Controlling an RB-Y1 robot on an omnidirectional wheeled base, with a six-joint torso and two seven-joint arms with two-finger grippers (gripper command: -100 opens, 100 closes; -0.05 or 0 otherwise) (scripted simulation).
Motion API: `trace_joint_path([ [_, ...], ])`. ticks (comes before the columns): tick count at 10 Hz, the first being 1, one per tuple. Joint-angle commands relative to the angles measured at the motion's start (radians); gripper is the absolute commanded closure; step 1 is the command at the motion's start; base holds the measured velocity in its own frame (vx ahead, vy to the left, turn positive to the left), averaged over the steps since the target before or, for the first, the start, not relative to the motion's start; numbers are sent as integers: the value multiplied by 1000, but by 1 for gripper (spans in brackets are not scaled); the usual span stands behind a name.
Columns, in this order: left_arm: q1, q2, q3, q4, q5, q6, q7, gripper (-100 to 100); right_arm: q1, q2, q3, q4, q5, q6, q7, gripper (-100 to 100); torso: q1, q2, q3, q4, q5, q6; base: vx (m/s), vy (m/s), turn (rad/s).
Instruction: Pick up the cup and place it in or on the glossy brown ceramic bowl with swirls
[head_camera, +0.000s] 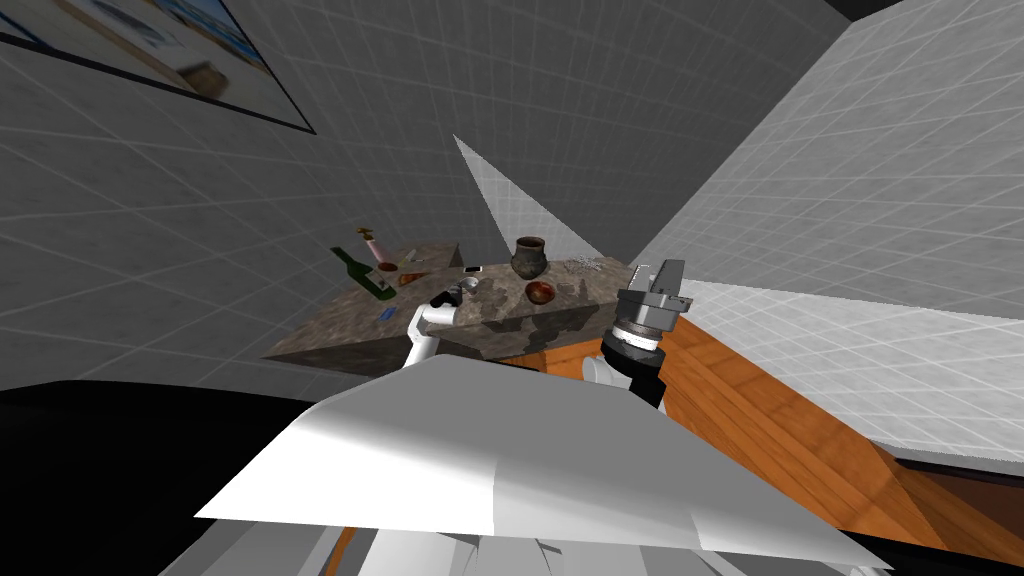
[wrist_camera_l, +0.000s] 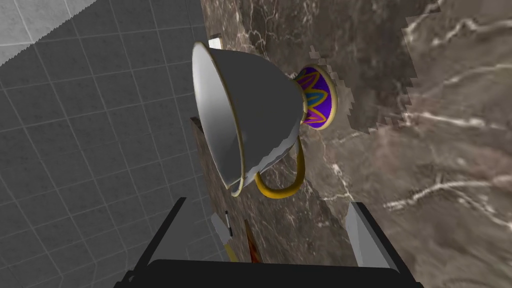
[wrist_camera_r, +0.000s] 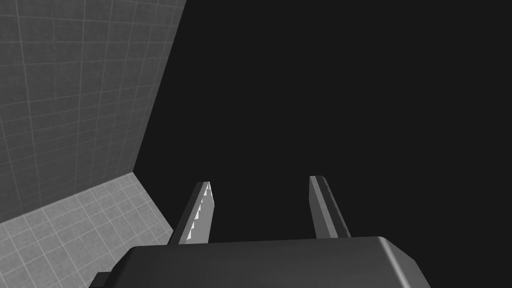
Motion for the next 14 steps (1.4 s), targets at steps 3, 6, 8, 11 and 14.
trace_joint_path([
  [3,-5,6,3,6,1,19,0,0,0,0,0,0,0,0,0,0,0,0,0,0,0,0,-4,-1,-24],
  [6,-11,5,5,40,1,-7,0,-100,0,0,0,0,0,0,0,0,-1,-1,-1,0,0,0,8,-10,26],
  [8,-11,5,5,42,1,-11,0,100,0,0,0,0,0,0,0,0,-1,0,0,0,0,0,0,0,0],
  [11,-13,6,6,40,1,-12,0,100,0,0,0,0,0,0,0,0,1,-3,-2,-2,1,0,0,0,0],
  [14,-52,14,27,43,14,33,17,-100,0,0,0,0,0,0,0,0,-2,-2,-2,-2,1,1,-11,-44,-57],
])
